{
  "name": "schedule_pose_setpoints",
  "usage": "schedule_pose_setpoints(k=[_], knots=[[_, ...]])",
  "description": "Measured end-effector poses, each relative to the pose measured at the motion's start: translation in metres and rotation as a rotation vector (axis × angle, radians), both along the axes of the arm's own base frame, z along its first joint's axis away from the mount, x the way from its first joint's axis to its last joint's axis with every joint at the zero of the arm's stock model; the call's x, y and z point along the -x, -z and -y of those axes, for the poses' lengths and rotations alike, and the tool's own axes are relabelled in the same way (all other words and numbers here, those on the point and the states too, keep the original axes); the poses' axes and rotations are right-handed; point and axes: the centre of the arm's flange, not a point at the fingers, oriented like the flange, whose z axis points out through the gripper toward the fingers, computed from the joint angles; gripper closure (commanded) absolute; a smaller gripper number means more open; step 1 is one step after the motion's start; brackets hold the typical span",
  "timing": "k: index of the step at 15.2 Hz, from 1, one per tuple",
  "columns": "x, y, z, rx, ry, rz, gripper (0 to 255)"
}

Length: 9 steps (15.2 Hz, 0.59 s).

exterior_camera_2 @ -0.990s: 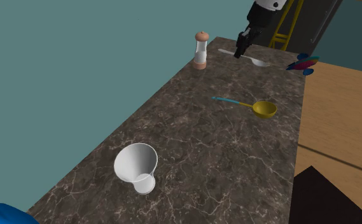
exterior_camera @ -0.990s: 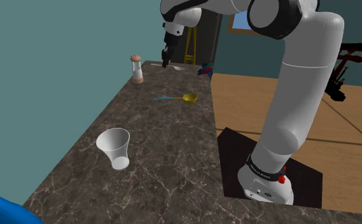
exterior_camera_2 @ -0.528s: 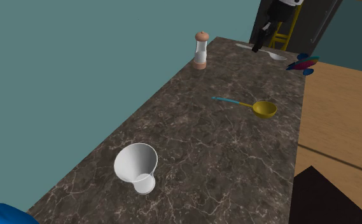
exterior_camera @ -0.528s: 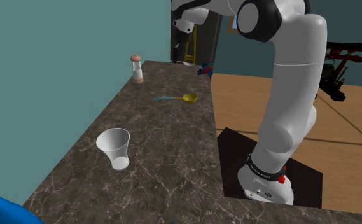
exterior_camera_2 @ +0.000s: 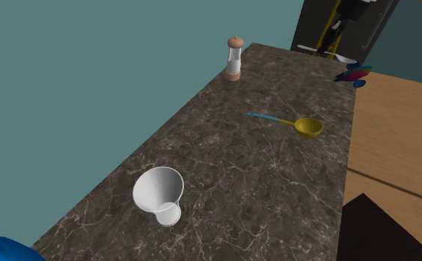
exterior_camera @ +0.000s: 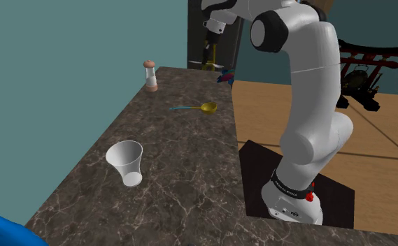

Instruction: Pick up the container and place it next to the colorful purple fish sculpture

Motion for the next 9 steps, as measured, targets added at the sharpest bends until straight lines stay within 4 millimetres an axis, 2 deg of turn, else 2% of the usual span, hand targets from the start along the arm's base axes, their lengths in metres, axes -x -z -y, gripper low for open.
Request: schedule_pose_setpoints(k=[1, 3, 9], knots=[[0.001, 0.001, 0.014, 0.001, 0.000, 0.001, 255], [0.004, 0.008, 0.028, 0.000, 0.000, 0.000, 255], [0.003, 0.038, 0.031, 0.000, -0.001, 0.000, 255]])
